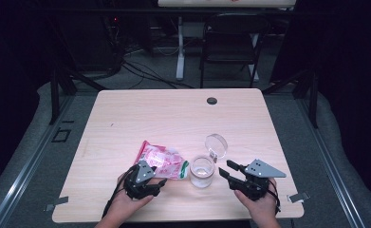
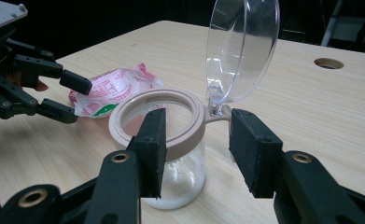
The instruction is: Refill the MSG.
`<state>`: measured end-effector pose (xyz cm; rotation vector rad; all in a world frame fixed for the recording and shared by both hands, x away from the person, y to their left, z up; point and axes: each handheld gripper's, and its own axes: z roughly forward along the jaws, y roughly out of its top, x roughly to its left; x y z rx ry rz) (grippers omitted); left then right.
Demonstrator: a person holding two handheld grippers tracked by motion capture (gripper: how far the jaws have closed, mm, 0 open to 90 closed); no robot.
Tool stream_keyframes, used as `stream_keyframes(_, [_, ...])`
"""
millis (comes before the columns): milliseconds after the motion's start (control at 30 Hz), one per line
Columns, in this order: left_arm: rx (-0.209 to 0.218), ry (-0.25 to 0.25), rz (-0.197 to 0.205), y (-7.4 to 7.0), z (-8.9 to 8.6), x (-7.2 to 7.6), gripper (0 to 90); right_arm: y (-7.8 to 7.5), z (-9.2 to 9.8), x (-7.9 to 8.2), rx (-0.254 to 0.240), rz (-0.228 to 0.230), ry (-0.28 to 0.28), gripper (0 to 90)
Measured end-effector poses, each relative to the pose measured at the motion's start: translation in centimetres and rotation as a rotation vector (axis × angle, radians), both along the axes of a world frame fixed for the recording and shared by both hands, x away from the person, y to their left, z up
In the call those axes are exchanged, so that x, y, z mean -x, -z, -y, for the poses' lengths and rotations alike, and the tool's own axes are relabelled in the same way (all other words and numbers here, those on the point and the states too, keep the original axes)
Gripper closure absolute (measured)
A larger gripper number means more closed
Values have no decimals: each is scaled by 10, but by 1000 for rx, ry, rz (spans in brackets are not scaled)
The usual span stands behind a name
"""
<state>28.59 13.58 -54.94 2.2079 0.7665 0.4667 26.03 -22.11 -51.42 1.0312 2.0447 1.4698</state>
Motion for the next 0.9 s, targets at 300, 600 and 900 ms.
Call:
stream_keyframes(300, [-68,-36,57,10,7,-10,421,0,0,0,2,6,1,562])
stream_keyframes(600, [-88,-41,79,15,17,-14,436,1,-1,0,3,5,-2,560])
stream_keyframes(900, [-101,-60,68,16,20,-22,525,1,-2,0,3,7,-5,559])
